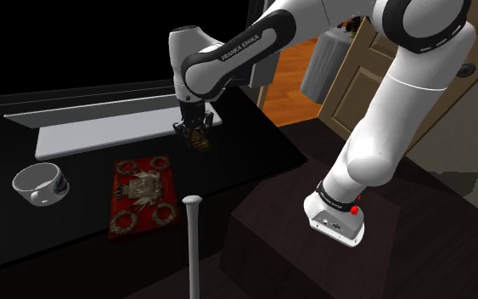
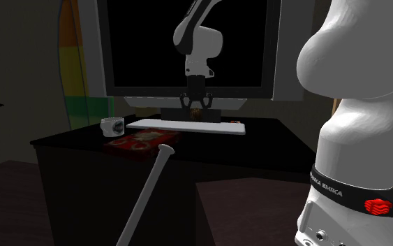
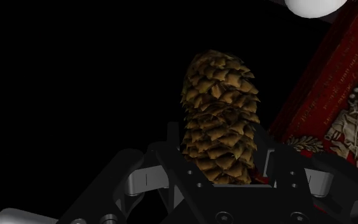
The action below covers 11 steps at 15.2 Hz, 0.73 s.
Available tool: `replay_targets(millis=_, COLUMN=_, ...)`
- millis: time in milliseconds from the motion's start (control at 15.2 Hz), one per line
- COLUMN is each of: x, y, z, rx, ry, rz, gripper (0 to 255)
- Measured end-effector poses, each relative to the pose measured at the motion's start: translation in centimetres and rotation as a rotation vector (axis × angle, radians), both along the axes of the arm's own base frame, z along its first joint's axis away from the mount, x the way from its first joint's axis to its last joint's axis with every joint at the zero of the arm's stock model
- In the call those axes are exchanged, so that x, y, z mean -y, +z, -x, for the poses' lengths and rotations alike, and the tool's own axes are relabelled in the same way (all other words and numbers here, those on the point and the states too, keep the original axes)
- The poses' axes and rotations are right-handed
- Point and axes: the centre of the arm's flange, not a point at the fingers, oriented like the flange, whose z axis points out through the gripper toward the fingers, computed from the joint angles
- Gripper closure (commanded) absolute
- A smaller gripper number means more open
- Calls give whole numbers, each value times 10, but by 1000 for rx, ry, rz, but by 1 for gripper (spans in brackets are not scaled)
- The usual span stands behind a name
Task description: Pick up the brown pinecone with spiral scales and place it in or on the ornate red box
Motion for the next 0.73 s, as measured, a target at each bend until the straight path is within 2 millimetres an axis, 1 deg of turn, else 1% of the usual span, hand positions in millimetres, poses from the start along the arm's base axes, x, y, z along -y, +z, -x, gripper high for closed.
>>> replay_targets(millis=132, x=0, y=9, z=0, rx=0, ry=0, rz=0, gripper=255)
replay_targets(millis=198, x=-6, y=10, z=0, rx=0, ry=0, rz=0, gripper=255)
replay_targets(millis=462, x=-52, y=10, z=-2, rx=0, ry=1, rz=0, gripper=255)
replay_targets(millis=726, x=-104, y=10, z=-6, rx=0, ry=1, rz=0, gripper=255)
